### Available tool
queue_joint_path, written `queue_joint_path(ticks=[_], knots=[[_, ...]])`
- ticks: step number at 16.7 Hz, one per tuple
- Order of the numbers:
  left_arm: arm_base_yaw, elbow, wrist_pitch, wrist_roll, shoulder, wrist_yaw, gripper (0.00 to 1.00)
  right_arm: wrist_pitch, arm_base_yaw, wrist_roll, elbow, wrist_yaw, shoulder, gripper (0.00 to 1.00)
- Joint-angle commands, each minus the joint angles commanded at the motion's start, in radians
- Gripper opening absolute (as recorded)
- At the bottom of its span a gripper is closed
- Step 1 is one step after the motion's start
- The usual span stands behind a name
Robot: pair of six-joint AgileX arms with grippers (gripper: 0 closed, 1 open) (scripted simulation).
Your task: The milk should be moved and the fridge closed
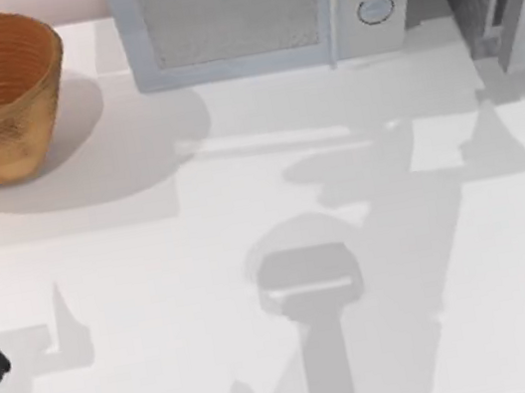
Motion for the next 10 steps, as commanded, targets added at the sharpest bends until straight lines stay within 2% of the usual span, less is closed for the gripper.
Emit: queue_joint_path(ticks=[6, 10], knots=[[0.000, 0.000, 0.000, 0.000, 0.000, 0.000, 1.00, -0.006, -0.012, -0.004, 0.012, 0.004, 0.020, 1.00], [0.000, 0.000, 0.000, 0.000, 0.000, 0.000, 1.00, -0.037, -0.012, -0.002, 0.151, 0.004, 0.144, 1.00]])
